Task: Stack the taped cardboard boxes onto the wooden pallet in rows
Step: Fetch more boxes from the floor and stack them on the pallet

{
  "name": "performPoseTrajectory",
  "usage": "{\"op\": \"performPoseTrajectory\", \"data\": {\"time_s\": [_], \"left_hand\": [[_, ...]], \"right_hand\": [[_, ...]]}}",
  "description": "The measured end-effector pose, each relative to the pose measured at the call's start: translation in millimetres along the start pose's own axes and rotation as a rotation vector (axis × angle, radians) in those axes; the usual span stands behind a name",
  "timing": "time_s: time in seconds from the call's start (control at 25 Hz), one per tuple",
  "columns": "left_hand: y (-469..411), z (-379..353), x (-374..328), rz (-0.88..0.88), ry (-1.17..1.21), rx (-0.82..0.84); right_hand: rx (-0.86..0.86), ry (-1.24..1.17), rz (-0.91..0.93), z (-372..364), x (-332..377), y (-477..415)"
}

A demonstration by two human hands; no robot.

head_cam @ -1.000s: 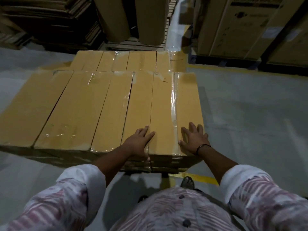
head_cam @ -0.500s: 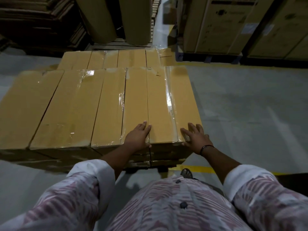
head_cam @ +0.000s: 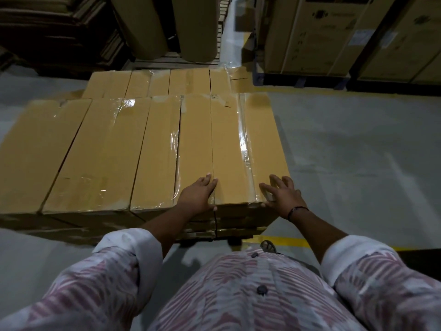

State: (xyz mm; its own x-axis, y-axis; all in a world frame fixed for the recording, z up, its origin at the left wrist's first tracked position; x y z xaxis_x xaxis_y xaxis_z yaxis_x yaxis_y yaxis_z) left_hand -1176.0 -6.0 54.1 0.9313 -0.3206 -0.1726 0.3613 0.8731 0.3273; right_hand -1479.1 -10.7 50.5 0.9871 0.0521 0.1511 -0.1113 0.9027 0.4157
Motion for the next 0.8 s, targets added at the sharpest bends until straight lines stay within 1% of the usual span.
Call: {"op": "performPoseTrajectory", "data": {"time_s": [0.8], "left_hand": [[-1.5,-2.2,0.6,0.016,-0.014,0.025]], "right_hand": [[-0.040,-0.029,0.015,-2.6,1.6,2.8]]}}
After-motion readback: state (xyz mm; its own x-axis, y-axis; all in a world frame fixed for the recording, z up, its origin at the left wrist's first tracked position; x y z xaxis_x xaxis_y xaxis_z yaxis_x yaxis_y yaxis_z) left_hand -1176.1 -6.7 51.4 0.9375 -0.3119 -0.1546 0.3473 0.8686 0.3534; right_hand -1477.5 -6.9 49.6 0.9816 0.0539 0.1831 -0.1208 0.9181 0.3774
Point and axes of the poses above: each hand's wrist, its own y-axis away from the middle knuckle, its own z-axis out of the back of the hand, x = y × z, the point moved 1 cm from there along -y, towards the middle knuckle, and after that the axes turned 3 degrees about -z, right-handed, at the moved point
